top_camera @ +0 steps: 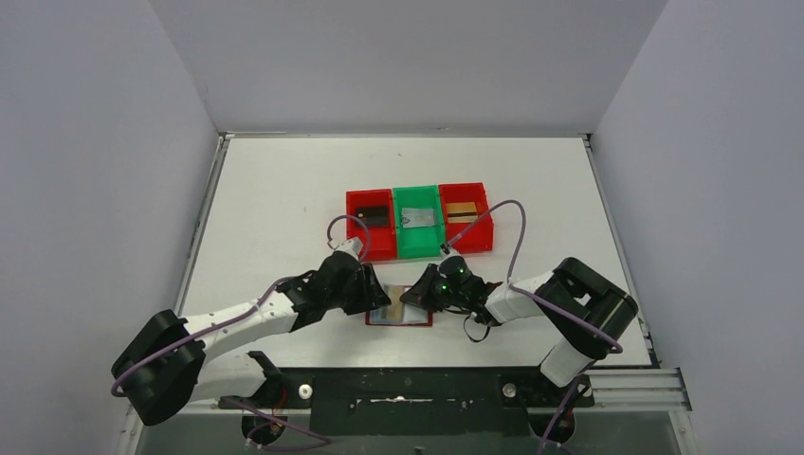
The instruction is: Take the credit cards out of the card holder
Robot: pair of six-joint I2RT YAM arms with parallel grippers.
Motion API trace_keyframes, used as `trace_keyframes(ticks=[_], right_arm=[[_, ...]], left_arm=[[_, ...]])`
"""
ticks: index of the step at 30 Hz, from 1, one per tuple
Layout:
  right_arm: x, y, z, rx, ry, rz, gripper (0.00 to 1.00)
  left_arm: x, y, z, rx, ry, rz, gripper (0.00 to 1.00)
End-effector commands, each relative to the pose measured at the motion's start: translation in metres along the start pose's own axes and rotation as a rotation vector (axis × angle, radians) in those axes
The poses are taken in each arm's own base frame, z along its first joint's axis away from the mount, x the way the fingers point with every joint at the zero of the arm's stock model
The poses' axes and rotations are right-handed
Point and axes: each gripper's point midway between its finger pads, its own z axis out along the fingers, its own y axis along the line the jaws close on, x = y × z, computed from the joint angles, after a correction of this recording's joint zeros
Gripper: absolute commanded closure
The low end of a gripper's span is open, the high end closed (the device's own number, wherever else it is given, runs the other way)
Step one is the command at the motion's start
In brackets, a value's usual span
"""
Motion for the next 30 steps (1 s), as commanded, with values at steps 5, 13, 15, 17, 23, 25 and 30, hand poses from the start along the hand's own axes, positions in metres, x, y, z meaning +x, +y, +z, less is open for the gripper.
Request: trace_keyframes(ticks=[5, 13, 15, 17, 23, 25, 30], right_arm=[[0.018, -0.044, -0.002, 0.063, 0.057, 0.096, 1.0], [0.018, -0.048, -0.002, 0.066, 0.057, 0.117, 1.0], [0.017, -0.049, -0.002, 0.067, 0.056, 0.12, 1.0], [0.017, -0.047, -0.003, 0.063, 0.054, 0.114, 1.0], [0.014, -0.042, -0.003, 0.052, 0.049, 0.089, 0.99], [0.011, -0.031, -0.004, 0.007, 0.04, 0.072, 0.9], [-0.004, 0.004, -0.012, -0.122, -0.007, 0.014, 0.72]], left_arm=[[-0.015, -0.025, 0.008, 0.079, -0.033, 0.018, 0.55], [-0.011, -0.023, 0.019, 0.063, -0.001, 0.017, 0.55], [-0.009, -0.027, 0.02, 0.079, 0.013, 0.019, 0.55], [-0.008, -0.034, 0.02, 0.111, 0.022, 0.03, 0.56], [-0.013, -0.065, 0.011, 0.232, 0.022, 0.088, 0.59], [-0.013, -0.07, 0.012, 0.249, 0.038, 0.109, 0.57], [-0.01, -0.07, 0.017, 0.241, 0.056, 0.106, 0.57]])
